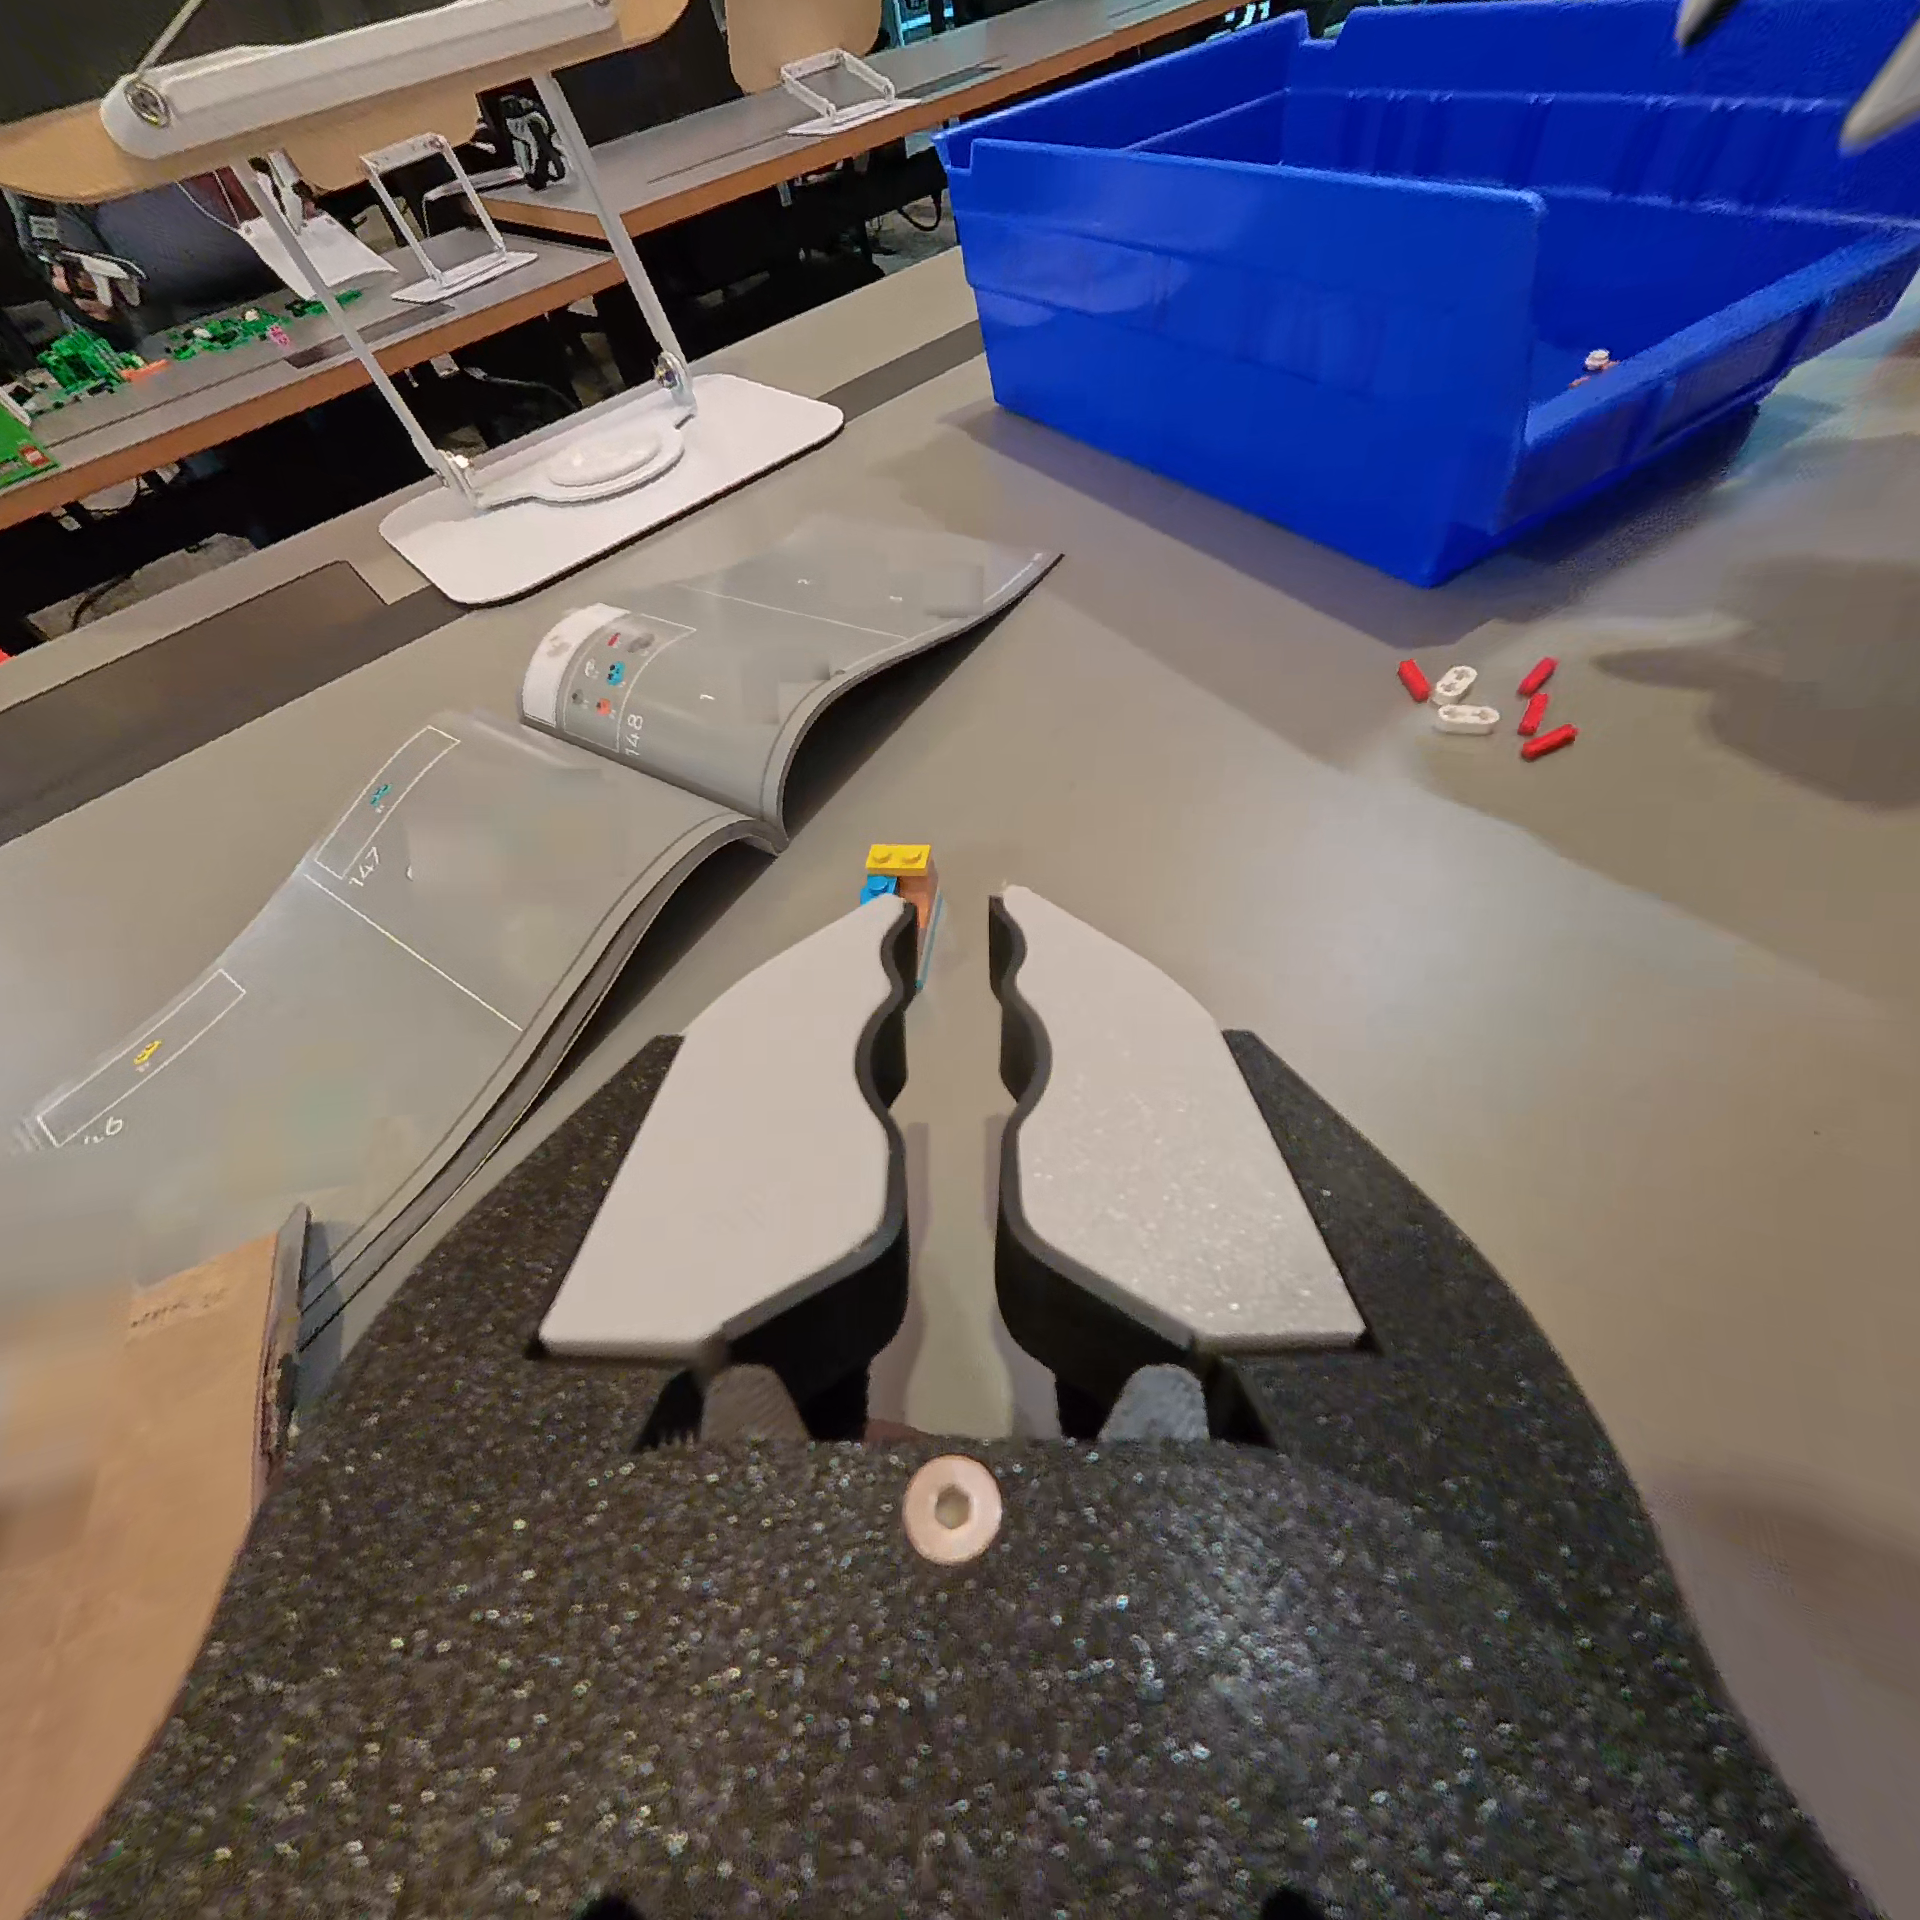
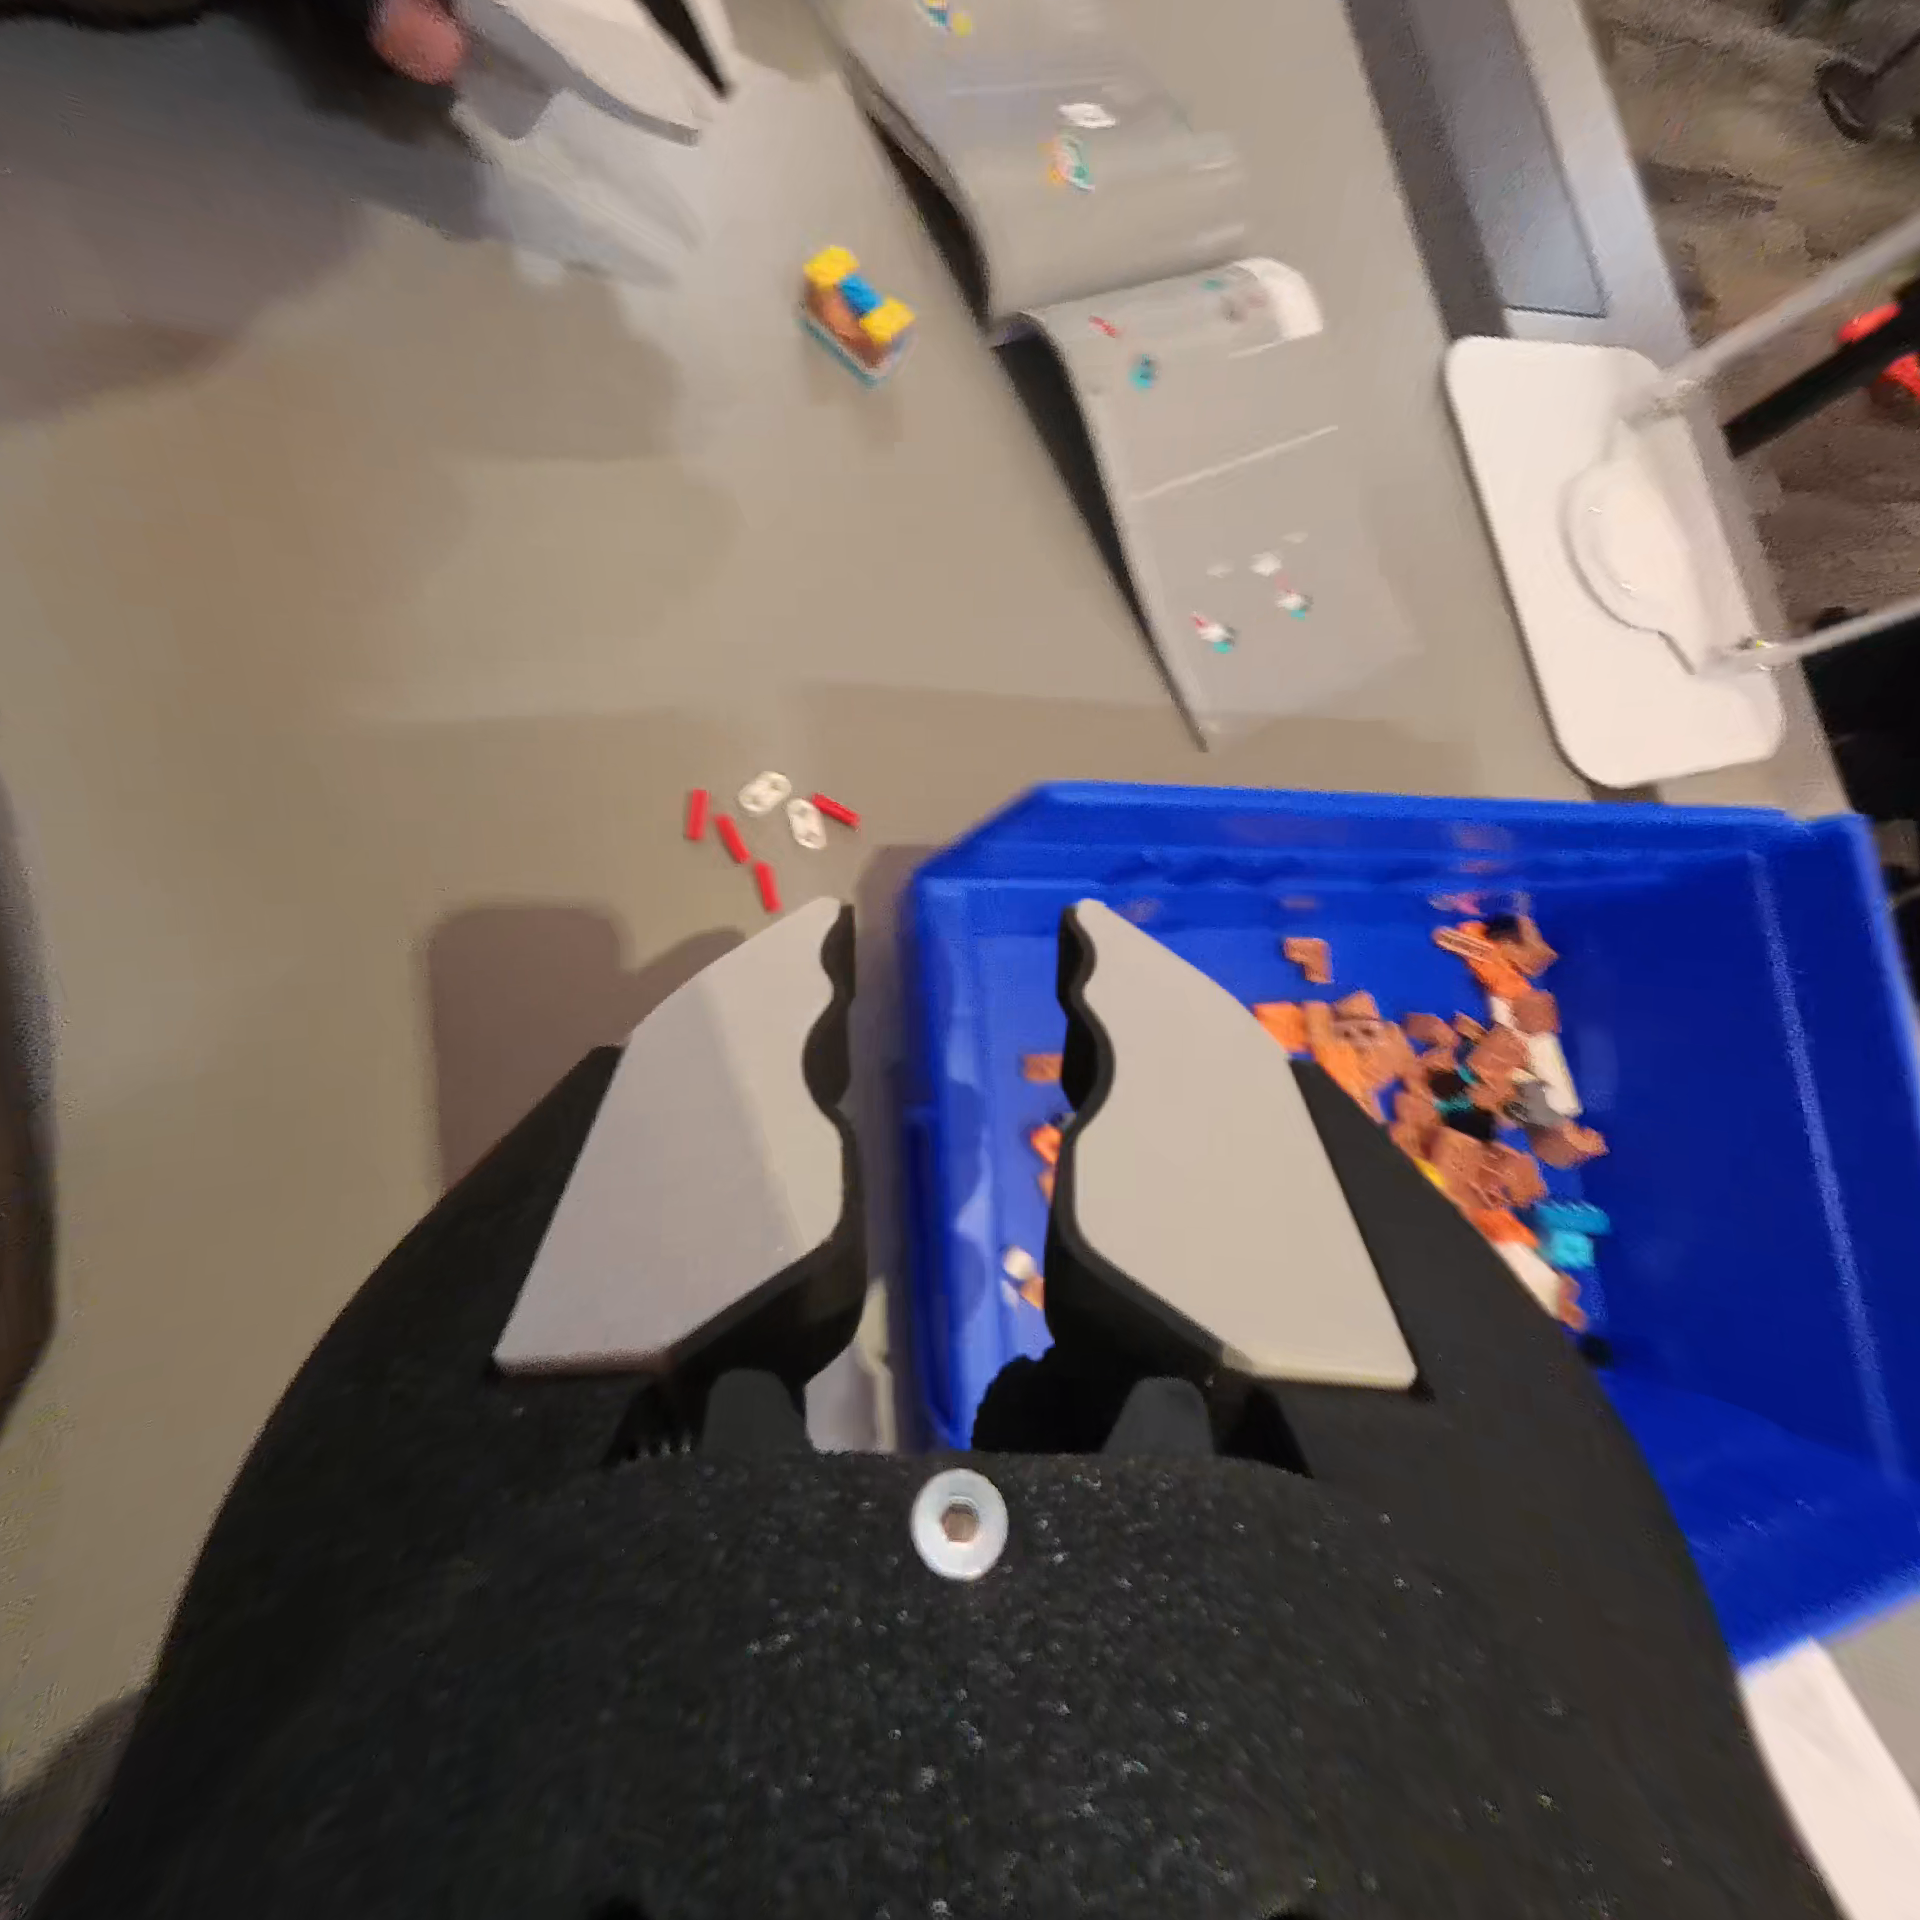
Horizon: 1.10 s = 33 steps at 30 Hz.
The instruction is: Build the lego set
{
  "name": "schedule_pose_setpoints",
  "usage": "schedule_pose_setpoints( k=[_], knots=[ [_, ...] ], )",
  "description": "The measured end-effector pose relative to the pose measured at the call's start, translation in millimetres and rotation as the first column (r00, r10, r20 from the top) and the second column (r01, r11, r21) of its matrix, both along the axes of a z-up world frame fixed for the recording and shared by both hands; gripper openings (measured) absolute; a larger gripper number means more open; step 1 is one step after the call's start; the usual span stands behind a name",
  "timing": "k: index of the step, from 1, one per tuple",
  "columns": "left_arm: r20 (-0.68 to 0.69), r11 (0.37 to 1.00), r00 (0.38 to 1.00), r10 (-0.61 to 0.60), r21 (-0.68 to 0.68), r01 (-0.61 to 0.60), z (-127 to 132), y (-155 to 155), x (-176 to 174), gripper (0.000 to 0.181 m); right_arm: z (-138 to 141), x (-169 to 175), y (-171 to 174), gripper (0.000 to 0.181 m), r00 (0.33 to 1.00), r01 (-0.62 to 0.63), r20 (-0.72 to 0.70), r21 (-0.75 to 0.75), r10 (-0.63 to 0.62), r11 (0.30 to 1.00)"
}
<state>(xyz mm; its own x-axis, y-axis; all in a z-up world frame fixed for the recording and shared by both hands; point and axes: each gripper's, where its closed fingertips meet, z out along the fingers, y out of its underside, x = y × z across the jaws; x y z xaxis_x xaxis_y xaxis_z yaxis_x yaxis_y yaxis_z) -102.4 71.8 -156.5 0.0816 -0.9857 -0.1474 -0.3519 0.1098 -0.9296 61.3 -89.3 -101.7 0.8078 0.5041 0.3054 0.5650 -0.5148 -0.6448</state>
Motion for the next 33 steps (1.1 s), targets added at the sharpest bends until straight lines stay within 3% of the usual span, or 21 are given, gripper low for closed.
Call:
schedule_pose_setpoints(
  k=[5,11,24,33],
  knots=[
    [0.005,1.000,1.000,-0.004,-0.003,0.004,0.7,0.7,0.4,0.013,9.3,71.9,-4.9,0.040,0.998,0.001,0.069,-0.138,0.009,0.990],
    [0.007,0.999,1.000,0.004,0.033,-0.005,1.1,5.4,3.1,0.013,8.5,123.9,-1.7,0.031,0.982,-0.069,0.151,-0.260,0.111,0.963],
    [-0.007,0.989,0.999,0.046,0.144,-0.044,-1.3,18.3,10.0,0.013,-9.4,163.5,3.6,0.030,0.961,-0.112,0.206,-0.320,0.185,0.941],
    [-0.003,0.986,0.999,0.051,0.161,-0.050,-0.7,19.3,10.4,0.013,-12.9,164.7,-4.0,0.028,0.961,-0.115,0.204,-0.329,0.189,0.937]
  ],
)
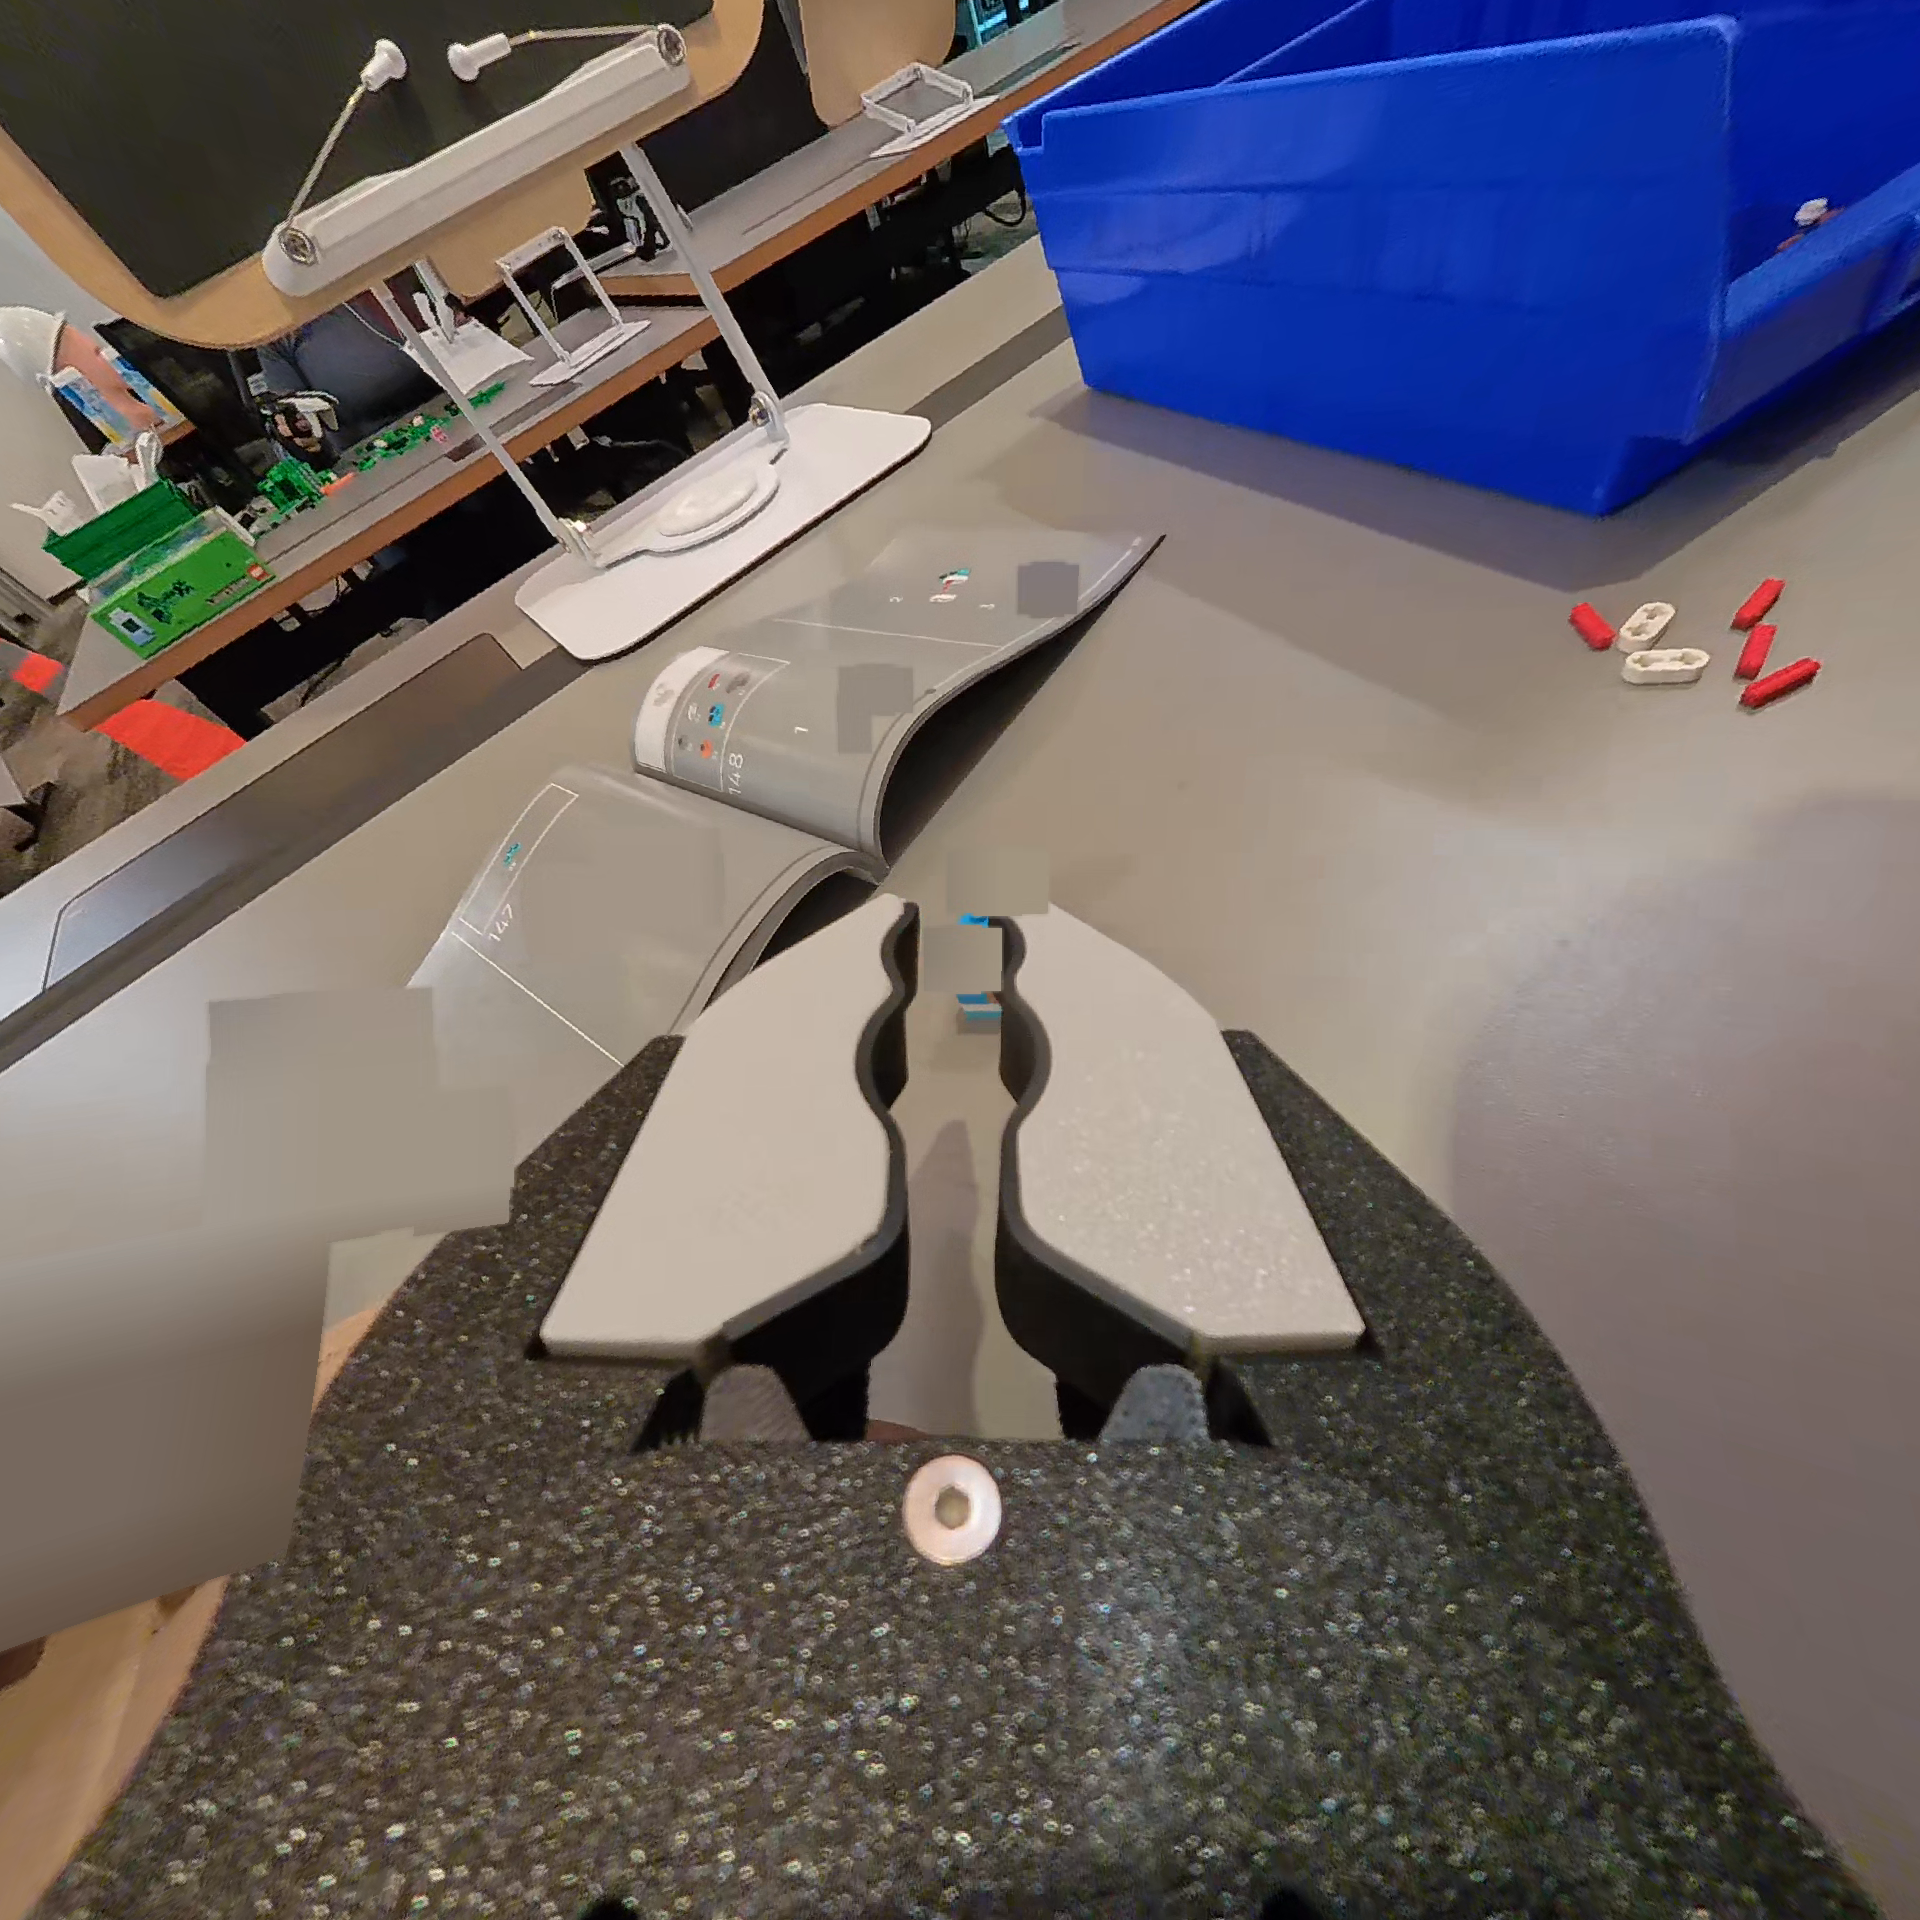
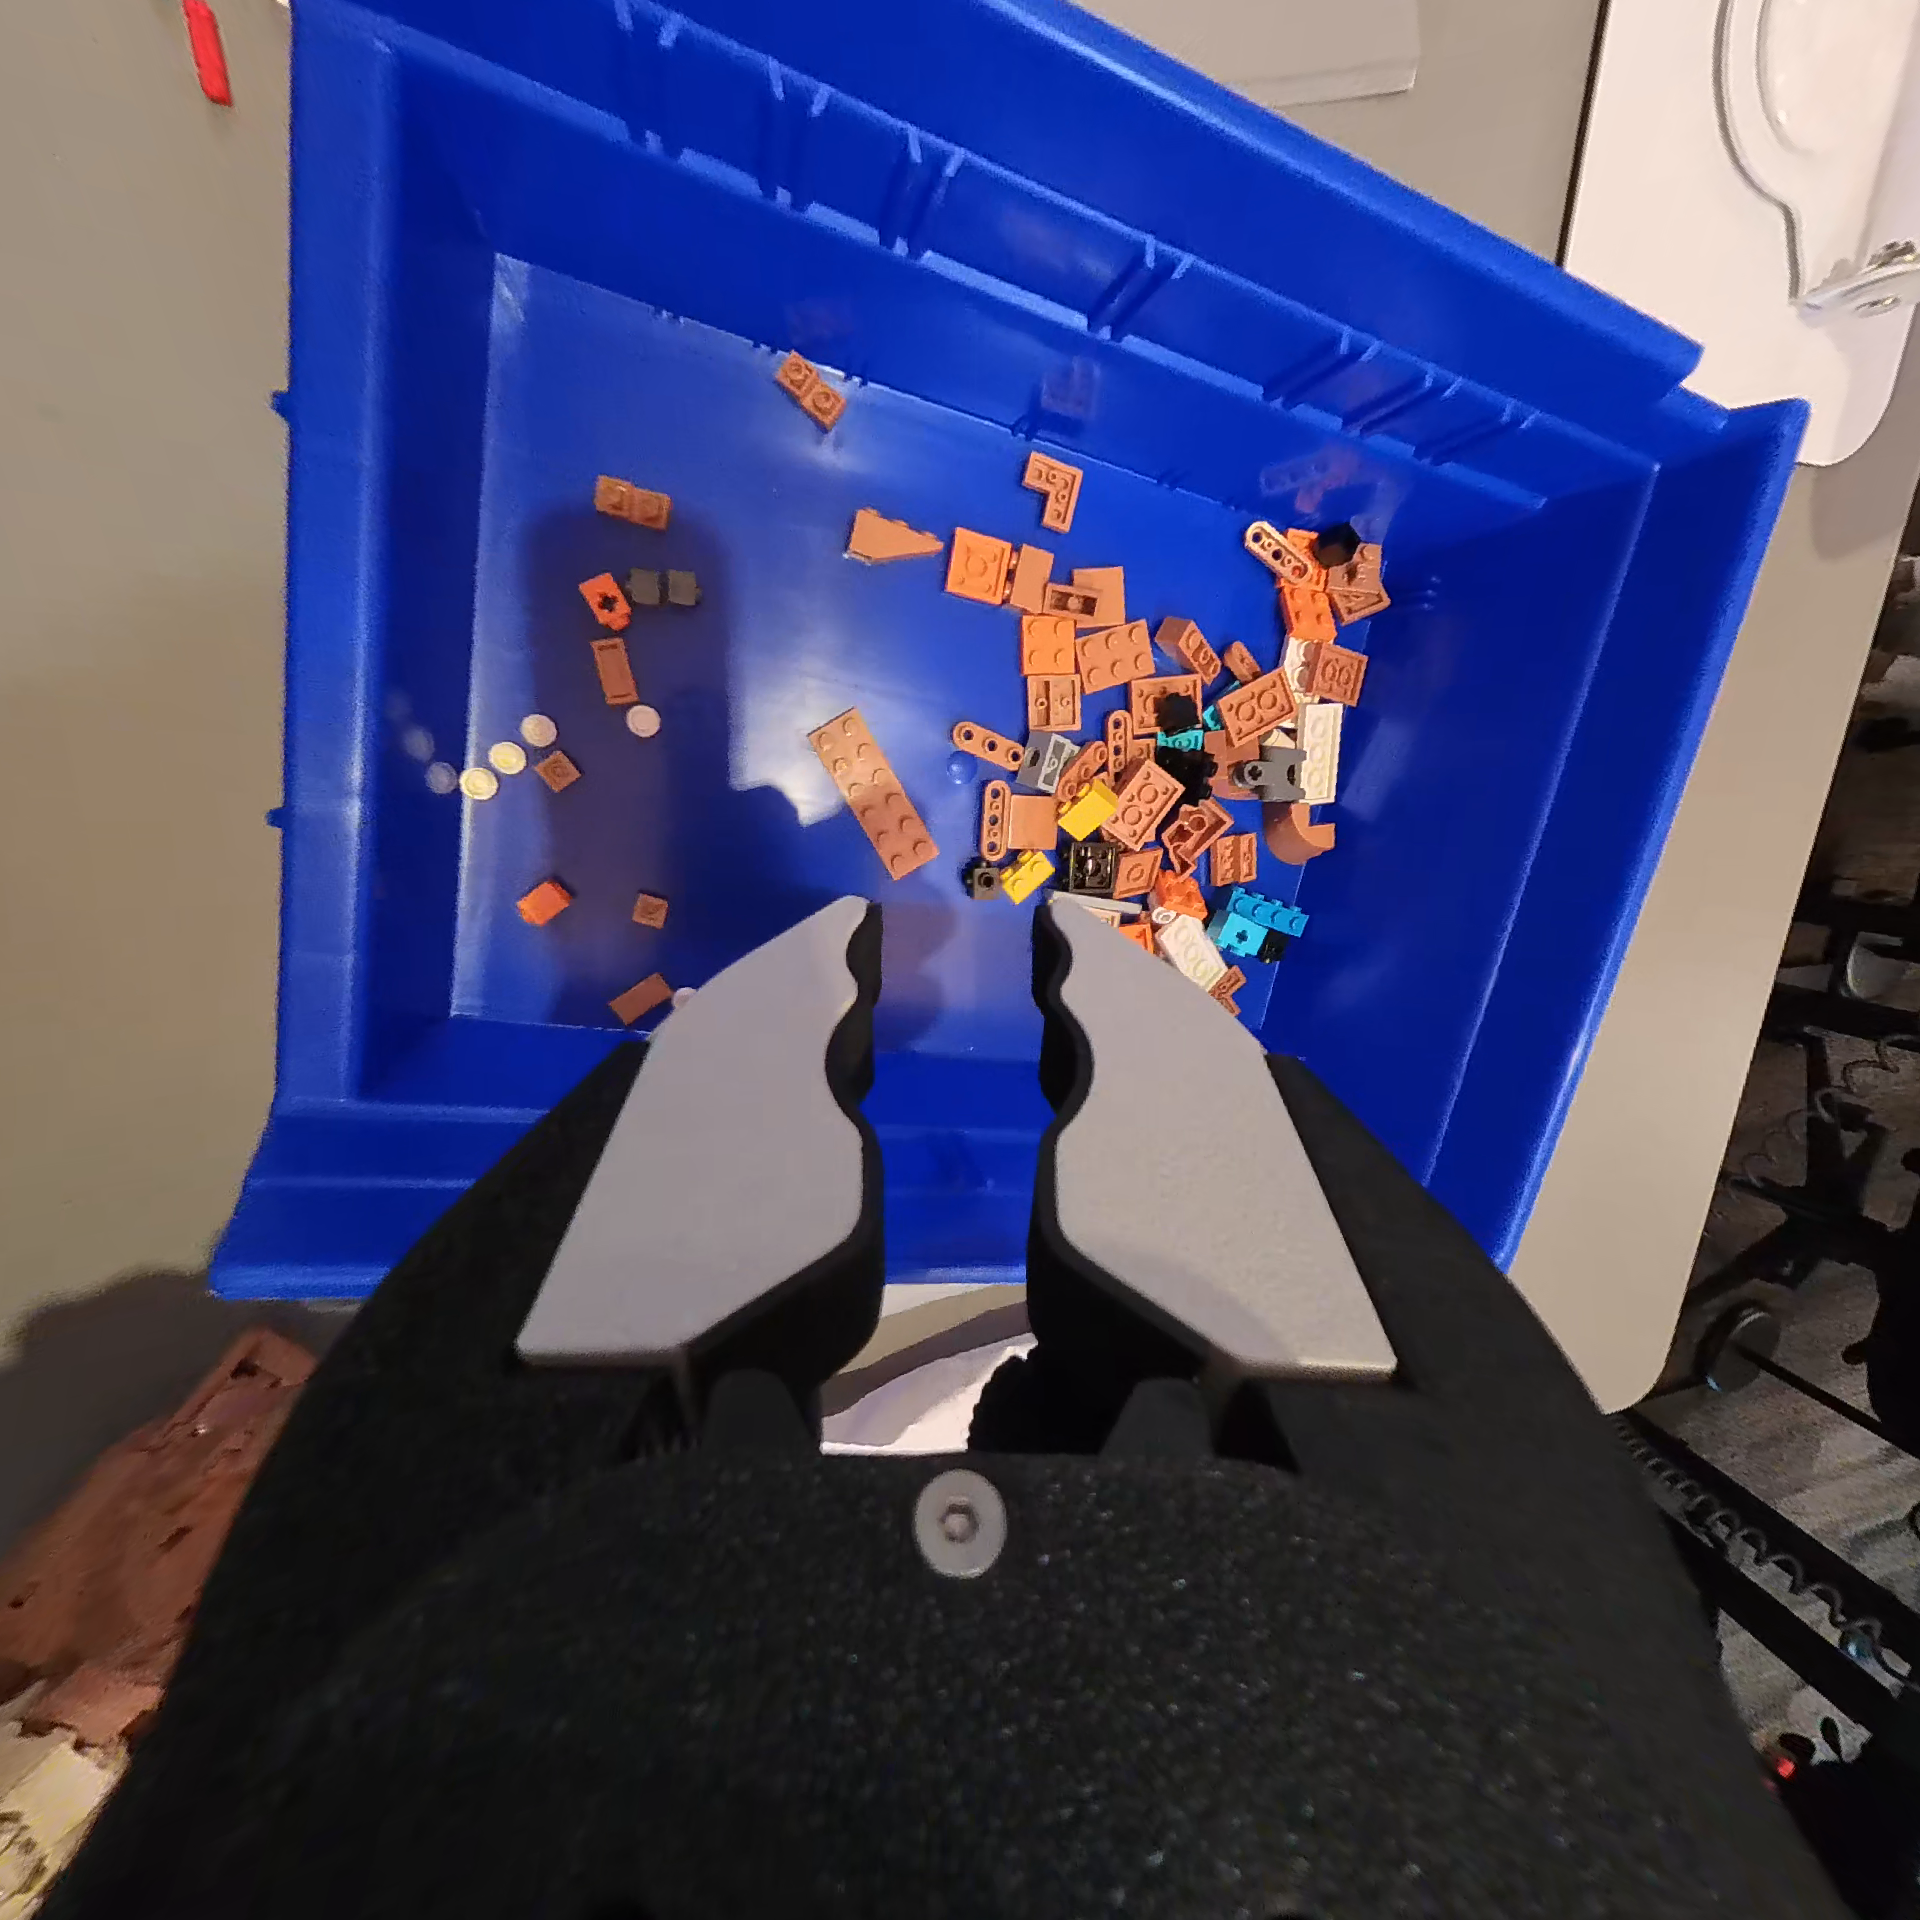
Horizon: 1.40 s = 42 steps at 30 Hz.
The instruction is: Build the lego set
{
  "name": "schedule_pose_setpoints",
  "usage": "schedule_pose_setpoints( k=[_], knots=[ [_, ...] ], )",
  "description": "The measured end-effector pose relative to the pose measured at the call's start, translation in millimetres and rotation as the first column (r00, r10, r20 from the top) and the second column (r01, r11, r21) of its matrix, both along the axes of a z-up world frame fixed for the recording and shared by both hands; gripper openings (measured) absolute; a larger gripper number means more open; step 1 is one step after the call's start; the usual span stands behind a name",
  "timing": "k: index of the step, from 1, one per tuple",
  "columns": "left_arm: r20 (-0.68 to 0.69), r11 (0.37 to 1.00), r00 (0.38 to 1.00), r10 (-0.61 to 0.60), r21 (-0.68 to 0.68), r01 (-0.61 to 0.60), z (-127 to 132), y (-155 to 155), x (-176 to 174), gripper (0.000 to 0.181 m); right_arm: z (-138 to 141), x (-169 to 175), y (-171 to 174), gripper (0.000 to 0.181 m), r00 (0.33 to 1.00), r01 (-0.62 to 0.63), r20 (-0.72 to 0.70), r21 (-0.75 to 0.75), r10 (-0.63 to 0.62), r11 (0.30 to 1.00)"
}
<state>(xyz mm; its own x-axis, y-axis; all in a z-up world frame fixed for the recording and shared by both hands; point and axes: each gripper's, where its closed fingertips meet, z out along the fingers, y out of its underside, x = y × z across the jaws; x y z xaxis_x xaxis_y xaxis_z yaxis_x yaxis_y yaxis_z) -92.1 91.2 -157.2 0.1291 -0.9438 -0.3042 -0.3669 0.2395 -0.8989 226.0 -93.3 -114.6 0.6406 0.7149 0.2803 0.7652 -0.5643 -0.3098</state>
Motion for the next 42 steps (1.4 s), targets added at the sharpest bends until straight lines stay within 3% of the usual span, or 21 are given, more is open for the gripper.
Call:
schedule_pose_setpoints(
  k=[35,38,42],
  knots=[
    [-0.010,1.000,1.000,0.002,0.006,-0.002,-1.4,0.5,1.1,0.012,-13.3,-18.4,-20.5,0.028,0.998,-0.062,0.002,-0.100,0.062,0.993],
    [-0.017,1.000,1.000,0.003,0.017,-0.002,-2.5,1.2,2.2,0.012,-31.4,-31.4,-34.6,0.025,0.964,-0.238,0.053,-0.254,0.259,0.938],
    [-0.024,1.000,1.000,0.003,0.031,-0.003,-3.5,1.1,3.0,0.012,-59.5,-46.8,-59.2,0.025,0.880,-0.397,0.020,-0.519,0.475,0.757]
  ],
)
